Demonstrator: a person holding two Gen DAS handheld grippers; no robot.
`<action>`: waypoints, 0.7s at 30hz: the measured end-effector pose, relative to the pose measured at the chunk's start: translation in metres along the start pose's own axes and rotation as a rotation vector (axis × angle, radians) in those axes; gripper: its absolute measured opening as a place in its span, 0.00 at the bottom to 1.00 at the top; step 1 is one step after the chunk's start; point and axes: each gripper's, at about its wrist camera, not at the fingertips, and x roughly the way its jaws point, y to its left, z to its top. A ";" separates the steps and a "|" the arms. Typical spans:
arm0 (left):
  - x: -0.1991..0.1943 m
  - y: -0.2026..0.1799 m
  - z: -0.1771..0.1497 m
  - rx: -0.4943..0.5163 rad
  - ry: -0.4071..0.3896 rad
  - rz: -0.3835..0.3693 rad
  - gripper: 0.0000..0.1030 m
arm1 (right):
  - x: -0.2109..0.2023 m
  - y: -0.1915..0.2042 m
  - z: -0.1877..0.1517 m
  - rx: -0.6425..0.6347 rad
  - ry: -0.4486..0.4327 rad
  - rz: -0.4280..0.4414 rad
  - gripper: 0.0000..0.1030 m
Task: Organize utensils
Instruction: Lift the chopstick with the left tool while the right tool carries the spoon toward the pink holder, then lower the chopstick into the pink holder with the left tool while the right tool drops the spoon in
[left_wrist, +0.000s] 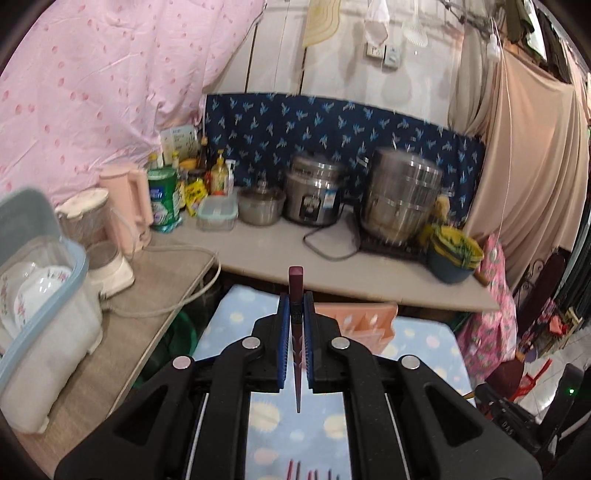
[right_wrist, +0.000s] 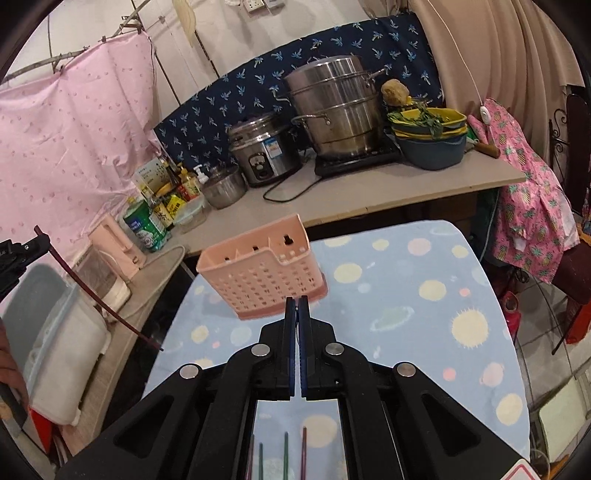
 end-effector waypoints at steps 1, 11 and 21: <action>0.004 -0.004 0.010 -0.006 -0.018 -0.003 0.07 | 0.007 0.004 0.012 0.003 -0.008 0.017 0.02; 0.081 -0.038 0.057 0.009 -0.064 -0.018 0.07 | 0.092 0.030 0.098 -0.029 -0.040 0.071 0.02; 0.163 -0.042 0.029 0.019 0.042 -0.020 0.07 | 0.172 0.016 0.094 -0.023 0.061 0.051 0.02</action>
